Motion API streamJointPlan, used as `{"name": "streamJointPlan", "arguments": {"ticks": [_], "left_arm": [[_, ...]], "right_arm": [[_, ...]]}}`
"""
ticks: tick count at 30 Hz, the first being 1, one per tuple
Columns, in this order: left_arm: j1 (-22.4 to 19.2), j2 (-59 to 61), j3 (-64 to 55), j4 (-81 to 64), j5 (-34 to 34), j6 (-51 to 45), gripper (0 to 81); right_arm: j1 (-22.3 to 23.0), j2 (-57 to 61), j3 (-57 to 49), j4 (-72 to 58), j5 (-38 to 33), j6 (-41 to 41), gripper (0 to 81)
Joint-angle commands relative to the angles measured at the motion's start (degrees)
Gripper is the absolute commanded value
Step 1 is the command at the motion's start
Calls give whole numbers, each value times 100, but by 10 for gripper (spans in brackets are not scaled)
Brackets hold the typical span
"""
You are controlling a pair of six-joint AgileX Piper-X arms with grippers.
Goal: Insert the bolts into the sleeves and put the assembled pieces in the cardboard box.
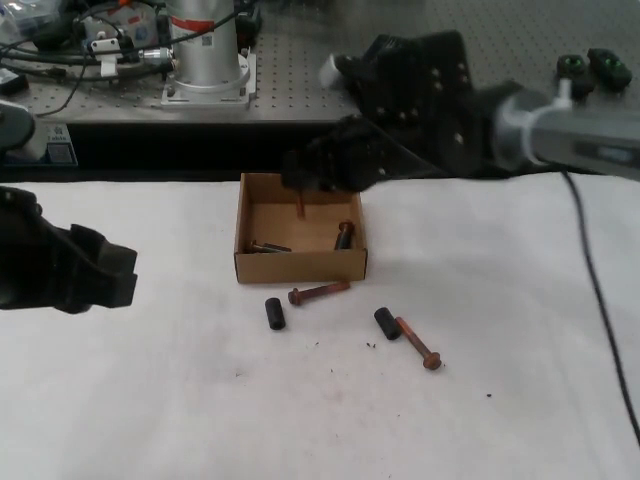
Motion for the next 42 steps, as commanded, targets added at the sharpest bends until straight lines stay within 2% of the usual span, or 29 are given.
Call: {"name": "streamJointPlan", "arguments": {"ticks": [1, 3, 5, 7, 8, 11, 13, 15, 19, 24, 27, 30, 33, 42], "left_arm": [[7, -197, -49, 34, -56, -3, 365], [7, -270, -49, 34, -56, -3, 365], [7, -347, -49, 34, -56, -3, 365], [7, -408, -49, 34, -56, -3, 365], [7, -444, -49, 34, -56, -3, 365], [7, -509, -49, 34, -56, -3, 365], [7, -539, -49, 34, -56, -3, 365], [7, -558, -49, 34, -56, -3, 365], [7, -589, -49, 34, -44, -3, 365], [7, -602, -49, 34, -44, -3, 365], [7, -602, -49, 34, -44, -3, 365], [7, -602, -49, 34, -44, -3, 365], [7, -602, -49, 34, -44, -3, 365], [7, -602, -49, 34, -44, -3, 365]], "right_arm": [[-25, 129, -501, 280, 120, 99, 11], [-25, 238, -752, 564, 498, 99, 11], [-25, 266, -802, 633, 529, 99, 11], [-25, 263, -803, 715, 328, 99, 0], [-25, 263, -803, 774, 92, 99, 27], [-25, 263, -803, 1103, -206, 99, 215], [-25, 263, -803, 1340, -203, 127, 417], [-9, 263, -803, 1528, -203, 180, 526], [-8, 218, -803, 1789, -203, 184, 449], [-50, -12, -803, 2583, -152, -29, 436], [-57, -219, -803, 3626, 583, -878, 398], [-57, -328, -803, 4568, 1663, -1897, 366], [-103, -347, -788, 4994, 2478, -2029, 367], [-147, -205, -788, 5181, 2501, -2047, 366]]}}
